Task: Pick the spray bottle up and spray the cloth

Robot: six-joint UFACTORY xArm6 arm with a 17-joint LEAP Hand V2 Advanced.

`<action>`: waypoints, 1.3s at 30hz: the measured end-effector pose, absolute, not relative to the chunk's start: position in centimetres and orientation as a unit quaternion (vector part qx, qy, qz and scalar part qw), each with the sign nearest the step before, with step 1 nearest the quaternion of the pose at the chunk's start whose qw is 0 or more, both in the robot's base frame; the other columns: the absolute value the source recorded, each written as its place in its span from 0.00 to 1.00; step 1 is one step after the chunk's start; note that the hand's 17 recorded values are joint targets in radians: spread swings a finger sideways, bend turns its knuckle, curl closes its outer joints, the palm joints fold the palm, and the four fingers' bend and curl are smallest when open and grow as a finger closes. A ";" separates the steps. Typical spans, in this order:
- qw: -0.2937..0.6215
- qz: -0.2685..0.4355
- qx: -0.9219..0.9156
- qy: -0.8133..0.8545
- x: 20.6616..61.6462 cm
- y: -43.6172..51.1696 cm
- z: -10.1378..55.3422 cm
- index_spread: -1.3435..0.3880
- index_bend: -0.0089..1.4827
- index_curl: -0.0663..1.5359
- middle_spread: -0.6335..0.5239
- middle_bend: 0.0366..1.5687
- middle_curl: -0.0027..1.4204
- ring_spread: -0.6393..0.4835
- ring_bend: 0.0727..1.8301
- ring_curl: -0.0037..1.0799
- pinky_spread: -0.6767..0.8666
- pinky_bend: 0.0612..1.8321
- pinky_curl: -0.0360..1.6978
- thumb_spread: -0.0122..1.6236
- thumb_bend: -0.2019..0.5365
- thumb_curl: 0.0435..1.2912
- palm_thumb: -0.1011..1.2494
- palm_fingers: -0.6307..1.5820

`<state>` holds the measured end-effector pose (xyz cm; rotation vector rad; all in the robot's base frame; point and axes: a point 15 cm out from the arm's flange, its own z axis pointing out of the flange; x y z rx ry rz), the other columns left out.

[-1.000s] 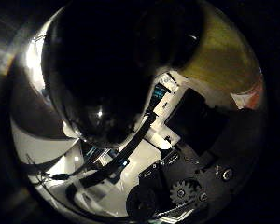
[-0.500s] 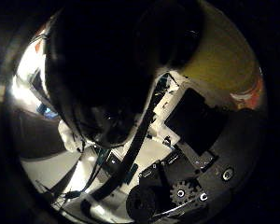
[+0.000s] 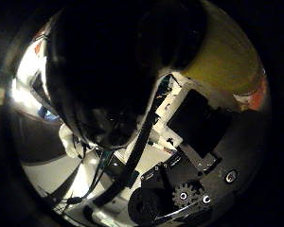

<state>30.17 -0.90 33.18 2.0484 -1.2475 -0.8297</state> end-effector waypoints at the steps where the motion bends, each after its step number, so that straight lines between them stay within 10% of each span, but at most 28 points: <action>1: 0.294 -0.308 0.773 -0.470 30.1 -0.8 33.5 0.66 0.79 0.46 0.47 0.86 0.42 0.43 0.79 0.53 0.29 0.57 0.66 0.73 0.26 0.41 0.79 0.83; 27: -0.227 -0.344 0.853 -0.320 34.7 24.2 42.3 0.67 0.79 0.46 0.48 0.85 0.41 0.43 0.79 0.53 0.29 0.56 0.68 0.65 0.25 0.48 0.83 0.83; 39: -0.271 -0.363 0.847 -0.280 35.7 27.1 33.7 0.67 0.81 0.47 0.49 0.86 0.42 0.43 0.79 0.53 0.29 0.55 0.68 0.67 0.26 0.48 0.77 0.83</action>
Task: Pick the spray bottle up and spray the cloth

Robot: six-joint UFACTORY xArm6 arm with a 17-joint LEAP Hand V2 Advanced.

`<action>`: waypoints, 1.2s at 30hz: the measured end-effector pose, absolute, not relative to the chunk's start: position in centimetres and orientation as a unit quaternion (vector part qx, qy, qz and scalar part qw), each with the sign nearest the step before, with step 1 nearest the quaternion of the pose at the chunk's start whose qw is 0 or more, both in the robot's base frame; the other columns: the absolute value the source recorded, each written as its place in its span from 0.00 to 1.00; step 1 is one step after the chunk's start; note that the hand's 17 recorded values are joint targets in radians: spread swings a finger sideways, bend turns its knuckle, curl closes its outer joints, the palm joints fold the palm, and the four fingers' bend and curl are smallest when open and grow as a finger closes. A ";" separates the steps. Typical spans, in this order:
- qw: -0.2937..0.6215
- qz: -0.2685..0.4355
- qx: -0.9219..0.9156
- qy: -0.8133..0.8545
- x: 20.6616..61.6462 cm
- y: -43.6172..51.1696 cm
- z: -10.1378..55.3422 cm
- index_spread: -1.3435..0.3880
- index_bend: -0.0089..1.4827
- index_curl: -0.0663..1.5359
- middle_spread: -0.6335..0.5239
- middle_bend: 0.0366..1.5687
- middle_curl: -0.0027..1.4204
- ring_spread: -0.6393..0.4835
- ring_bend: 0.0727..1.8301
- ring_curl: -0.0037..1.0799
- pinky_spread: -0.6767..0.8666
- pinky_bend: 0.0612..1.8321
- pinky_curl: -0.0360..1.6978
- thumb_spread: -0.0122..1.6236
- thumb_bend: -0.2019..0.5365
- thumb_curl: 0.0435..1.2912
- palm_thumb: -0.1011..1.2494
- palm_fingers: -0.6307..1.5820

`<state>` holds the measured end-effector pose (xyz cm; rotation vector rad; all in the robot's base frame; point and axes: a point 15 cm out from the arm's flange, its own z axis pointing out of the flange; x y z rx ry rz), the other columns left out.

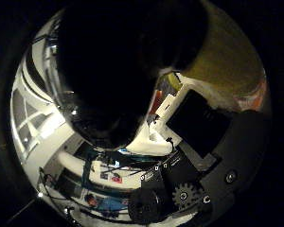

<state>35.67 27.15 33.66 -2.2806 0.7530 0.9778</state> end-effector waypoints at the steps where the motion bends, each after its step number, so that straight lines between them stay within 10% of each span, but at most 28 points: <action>1: 0.278 0.356 -0.846 0.282 36.2 27.3 33.2 0.67 0.81 0.47 0.49 0.86 0.42 0.43 0.79 0.53 0.29 0.55 0.68 0.67 0.26 0.48 0.77 0.83; 13: 0.436 0.376 -0.754 0.317 38.4 30.1 31.5 0.68 0.80 0.48 0.49 0.86 0.42 0.43 0.79 0.54 0.29 0.55 0.67 0.69 0.25 0.46 0.77 0.83; 36: 0.426 0.400 -0.724 0.366 38.8 28.3 27.3 0.68 0.80 0.48 0.49 0.86 0.42 0.43 0.79 0.54 0.30 0.56 0.67 0.69 0.26 0.46 0.78 0.83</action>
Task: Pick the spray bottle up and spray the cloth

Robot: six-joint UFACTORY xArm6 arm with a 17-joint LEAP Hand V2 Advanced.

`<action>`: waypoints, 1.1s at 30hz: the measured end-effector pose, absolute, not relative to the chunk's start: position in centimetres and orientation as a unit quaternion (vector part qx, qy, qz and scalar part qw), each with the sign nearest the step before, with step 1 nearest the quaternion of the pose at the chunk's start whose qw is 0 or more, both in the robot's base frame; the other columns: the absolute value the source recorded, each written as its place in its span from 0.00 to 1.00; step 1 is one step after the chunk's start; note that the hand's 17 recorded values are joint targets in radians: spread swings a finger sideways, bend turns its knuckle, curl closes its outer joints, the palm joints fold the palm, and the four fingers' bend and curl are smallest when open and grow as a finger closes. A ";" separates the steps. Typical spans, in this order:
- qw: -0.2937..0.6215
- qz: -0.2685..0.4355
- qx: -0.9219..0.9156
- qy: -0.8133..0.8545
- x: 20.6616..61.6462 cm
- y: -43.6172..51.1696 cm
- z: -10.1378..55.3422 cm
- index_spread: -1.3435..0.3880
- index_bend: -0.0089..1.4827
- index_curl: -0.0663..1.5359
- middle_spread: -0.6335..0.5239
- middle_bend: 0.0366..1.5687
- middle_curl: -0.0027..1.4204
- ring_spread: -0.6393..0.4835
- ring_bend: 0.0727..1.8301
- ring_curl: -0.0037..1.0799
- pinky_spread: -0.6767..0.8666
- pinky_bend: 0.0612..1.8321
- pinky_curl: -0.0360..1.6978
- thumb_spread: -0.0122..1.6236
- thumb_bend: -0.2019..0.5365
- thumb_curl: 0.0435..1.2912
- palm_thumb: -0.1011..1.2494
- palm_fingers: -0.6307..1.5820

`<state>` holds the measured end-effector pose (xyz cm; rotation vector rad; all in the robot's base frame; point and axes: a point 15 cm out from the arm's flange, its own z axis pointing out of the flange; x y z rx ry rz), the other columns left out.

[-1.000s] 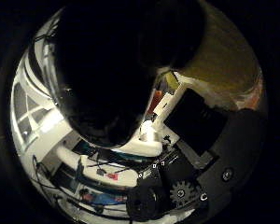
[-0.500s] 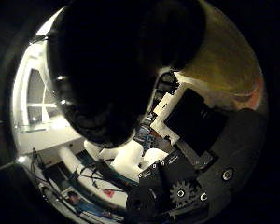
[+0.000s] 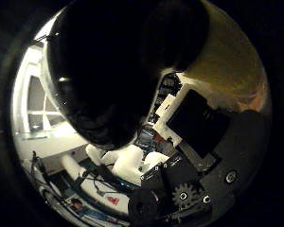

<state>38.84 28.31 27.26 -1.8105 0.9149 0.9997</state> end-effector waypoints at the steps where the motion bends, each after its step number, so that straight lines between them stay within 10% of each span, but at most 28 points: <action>1: 0.426 0.400 -0.725 0.366 38.8 28.4 27.3 0.68 0.80 0.48 0.49 0.86 0.42 0.43 0.79 0.54 0.30 0.56 0.67 0.69 0.25 0.46 0.78 0.83; 33: 0.315 0.408 -0.765 0.386 36.8 26.1 24.2 0.63 0.54 0.50 0.49 0.75 0.40 0.43 0.68 0.49 0.22 0.56 0.48 0.54 0.23 0.49 0.70 0.79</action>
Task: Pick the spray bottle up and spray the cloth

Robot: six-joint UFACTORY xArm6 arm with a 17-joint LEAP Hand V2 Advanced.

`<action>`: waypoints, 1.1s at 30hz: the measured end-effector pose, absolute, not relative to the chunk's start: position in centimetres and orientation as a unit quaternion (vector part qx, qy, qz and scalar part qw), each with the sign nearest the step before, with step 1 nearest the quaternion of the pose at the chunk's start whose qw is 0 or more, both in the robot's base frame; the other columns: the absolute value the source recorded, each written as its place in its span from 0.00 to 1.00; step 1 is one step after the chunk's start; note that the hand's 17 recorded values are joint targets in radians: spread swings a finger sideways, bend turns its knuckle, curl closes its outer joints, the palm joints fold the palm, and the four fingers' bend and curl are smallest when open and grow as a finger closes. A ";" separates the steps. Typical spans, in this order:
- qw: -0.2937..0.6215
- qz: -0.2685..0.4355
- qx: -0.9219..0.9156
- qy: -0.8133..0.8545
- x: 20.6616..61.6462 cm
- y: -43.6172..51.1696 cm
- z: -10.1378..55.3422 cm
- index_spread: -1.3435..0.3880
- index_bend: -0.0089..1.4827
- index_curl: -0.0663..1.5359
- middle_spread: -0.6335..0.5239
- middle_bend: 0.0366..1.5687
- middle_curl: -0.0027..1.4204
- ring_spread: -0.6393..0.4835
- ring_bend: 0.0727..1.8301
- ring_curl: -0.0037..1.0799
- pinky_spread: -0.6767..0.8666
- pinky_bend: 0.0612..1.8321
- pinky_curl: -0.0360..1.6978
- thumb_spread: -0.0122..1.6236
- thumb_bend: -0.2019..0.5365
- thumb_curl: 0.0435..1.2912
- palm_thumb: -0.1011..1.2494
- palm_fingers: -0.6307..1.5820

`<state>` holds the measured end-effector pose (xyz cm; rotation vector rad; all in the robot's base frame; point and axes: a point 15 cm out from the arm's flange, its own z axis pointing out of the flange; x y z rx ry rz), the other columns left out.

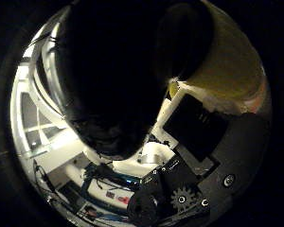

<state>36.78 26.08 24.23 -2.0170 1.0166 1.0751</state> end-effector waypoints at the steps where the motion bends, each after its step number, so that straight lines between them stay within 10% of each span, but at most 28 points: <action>1: 0.306 0.407 -0.770 0.384 36.5 25.9 24.0 0.63 0.52 0.50 0.49 0.75 0.40 0.43 0.68 0.49 0.22 0.55 0.47 0.54 0.23 0.49 0.69 0.79; 20: 0.260 0.399 -0.797 0.372 35.6 24.8 22.3 0.56 0.18 0.51 0.44 0.48 0.37 0.39 0.62 0.45 0.17 0.46 0.40 0.55 0.24 0.46 0.70 0.64; 33: 0.245 0.393 -0.806 0.369 35.4 24.2 21.9 0.52 0.21 0.44 0.45 0.45 0.36 0.41 0.48 0.38 0.47 0.31 0.38 0.62 0.24 0.41 0.67 0.44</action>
